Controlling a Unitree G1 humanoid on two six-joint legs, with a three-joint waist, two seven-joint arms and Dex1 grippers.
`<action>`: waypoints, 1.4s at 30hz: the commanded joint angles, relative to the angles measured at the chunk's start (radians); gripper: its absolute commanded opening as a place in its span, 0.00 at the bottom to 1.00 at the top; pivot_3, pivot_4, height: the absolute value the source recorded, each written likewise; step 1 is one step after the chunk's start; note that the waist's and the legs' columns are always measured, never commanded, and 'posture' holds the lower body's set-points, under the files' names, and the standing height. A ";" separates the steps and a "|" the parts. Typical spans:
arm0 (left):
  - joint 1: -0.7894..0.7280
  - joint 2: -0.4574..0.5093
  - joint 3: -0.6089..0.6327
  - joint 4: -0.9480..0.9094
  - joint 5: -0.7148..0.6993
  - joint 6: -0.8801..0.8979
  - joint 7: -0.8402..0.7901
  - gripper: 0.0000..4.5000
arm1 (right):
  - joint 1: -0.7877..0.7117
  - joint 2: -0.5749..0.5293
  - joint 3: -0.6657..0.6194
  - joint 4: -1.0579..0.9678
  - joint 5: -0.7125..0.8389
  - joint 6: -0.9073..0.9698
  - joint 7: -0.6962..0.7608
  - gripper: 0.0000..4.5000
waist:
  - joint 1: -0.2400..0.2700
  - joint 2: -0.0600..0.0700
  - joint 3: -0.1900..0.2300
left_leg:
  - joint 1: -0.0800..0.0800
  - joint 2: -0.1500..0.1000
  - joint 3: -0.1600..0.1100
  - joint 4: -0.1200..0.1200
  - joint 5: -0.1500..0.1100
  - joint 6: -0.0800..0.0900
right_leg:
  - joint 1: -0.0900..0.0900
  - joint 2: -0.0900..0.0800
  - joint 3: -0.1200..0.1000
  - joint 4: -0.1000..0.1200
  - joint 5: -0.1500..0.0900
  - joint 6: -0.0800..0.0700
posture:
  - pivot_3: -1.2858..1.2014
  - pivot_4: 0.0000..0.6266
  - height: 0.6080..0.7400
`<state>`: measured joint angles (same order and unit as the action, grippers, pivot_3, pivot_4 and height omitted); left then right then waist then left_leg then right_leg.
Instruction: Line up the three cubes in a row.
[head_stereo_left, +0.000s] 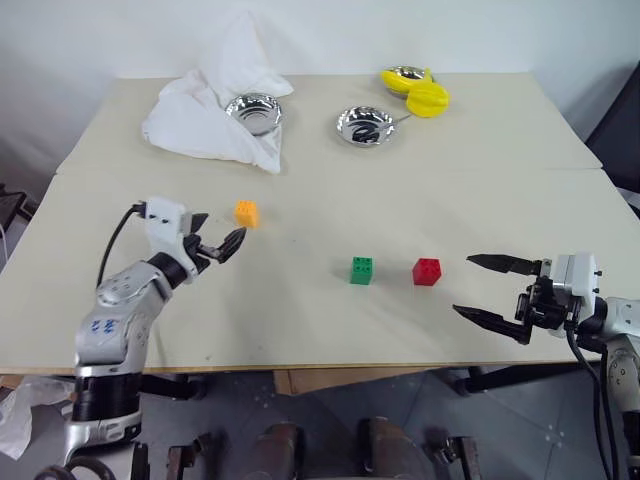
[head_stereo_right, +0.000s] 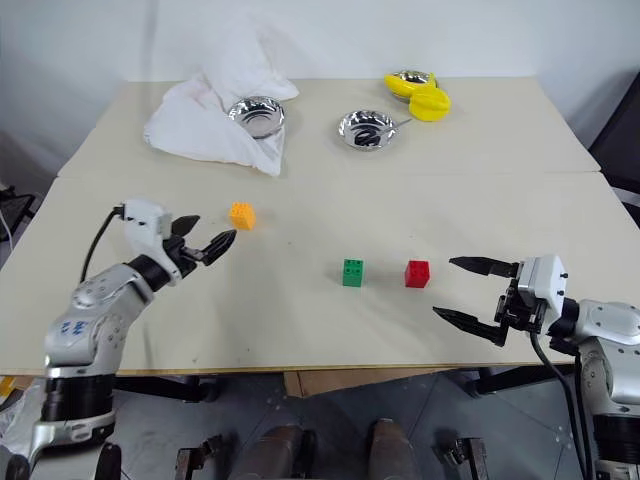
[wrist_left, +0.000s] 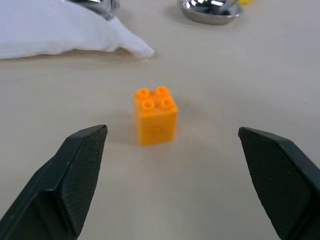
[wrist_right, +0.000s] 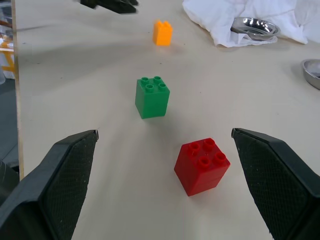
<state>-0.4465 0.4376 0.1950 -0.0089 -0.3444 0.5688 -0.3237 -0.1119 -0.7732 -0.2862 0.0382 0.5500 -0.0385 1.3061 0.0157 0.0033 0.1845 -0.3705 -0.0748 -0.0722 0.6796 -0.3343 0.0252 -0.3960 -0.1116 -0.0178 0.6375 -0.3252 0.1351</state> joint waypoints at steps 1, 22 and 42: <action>-0.112 -0.050 -0.036 0.137 0.074 -0.032 0.085 0.99 | 0.011 0.003 -0.016 -0.060 0.015 0.007 -0.023 1.00 | 0.007 0.000 0.000 | 0.000 0.000 0.000 0.001 0.000 0.000 | -0.001 0.000 -0.001 -0.001 0.000 0.000 | 0.52 0.24 1.00; -0.303 -0.043 -0.092 0.538 0.190 -0.266 -0.047 0.38 | 0.091 0.010 -0.035 -0.137 0.016 -0.002 -0.084 1.00 | 0.011 -0.001 0.001 | -0.001 -0.001 0.000 0.002 0.000 0.000 | -0.001 0.000 -0.003 -0.001 0.000 0.000 | 0.52 0.24 1.00; -0.511 0.064 -0.329 0.988 0.205 -0.957 -1.273 0.33 | 0.230 -0.070 -0.146 -0.209 0.059 0.058 -0.034 1.00 | 0.012 -0.001 0.001 | -0.001 -0.001 0.000 0.002 0.000 0.001 | 0.000 0.000 -0.005 -0.002 0.000 0.000 | 0.52 0.24 1.00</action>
<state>-0.9369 0.5115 -0.1085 0.9424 -0.1757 -0.3359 -1.5024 0.0970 -0.8176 -0.3808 -0.1237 0.5761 0.0062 1.2521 0.0277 0.0019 0.1853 -0.3720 -0.0762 -0.0718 0.6819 -0.3346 0.0261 -0.3956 -0.1120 -0.0235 0.6358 -0.3251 0.1353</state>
